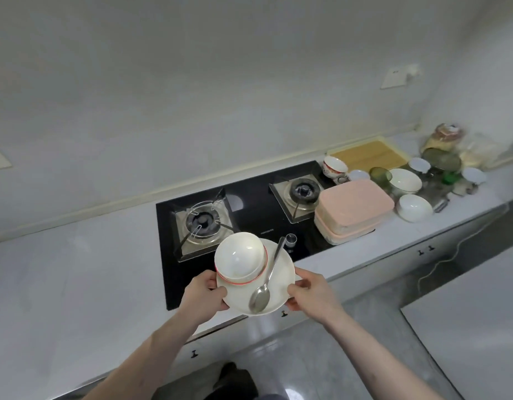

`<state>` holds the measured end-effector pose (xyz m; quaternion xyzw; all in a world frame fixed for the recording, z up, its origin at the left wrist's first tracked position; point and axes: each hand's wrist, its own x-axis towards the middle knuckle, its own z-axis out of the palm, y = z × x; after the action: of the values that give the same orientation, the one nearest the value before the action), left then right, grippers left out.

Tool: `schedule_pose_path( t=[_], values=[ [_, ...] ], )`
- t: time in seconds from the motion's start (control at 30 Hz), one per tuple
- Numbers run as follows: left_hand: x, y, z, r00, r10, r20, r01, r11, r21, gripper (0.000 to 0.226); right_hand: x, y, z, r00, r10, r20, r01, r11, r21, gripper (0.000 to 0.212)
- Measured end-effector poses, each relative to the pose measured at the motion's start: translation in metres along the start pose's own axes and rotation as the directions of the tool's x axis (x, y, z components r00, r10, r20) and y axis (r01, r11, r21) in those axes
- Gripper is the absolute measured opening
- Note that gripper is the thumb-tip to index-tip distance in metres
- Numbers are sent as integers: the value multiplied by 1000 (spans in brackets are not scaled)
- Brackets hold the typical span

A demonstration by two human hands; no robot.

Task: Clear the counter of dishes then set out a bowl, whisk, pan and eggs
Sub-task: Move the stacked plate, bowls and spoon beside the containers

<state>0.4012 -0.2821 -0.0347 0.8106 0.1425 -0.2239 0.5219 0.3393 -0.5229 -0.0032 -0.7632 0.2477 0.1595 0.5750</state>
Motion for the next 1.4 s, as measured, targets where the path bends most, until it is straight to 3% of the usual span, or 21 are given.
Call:
schedule_pose_path(
  t=[0.27, 0.47, 0.93, 1.4],
  values=[
    [15, 63, 72, 990, 69, 122, -74, 996, 40, 19, 4, 10, -82, 993, 1, -116, 6, 998, 59, 46],
    [45, 104, 112, 974, 114, 197, -111, 994, -25, 19, 26, -1, -134, 979, 8, -202, 14, 994, 106, 45],
    [120, 184, 143, 964, 190, 183, -186, 982, -41, 20, 103, -52, -197, 969, -37, -246, 65, 992, 107, 48],
    [153, 255, 191, 953, 194, 231, -165, 976, -141, 20, 160, -64, -264, 975, 29, -219, 62, 917, 394, 31]
  ],
)
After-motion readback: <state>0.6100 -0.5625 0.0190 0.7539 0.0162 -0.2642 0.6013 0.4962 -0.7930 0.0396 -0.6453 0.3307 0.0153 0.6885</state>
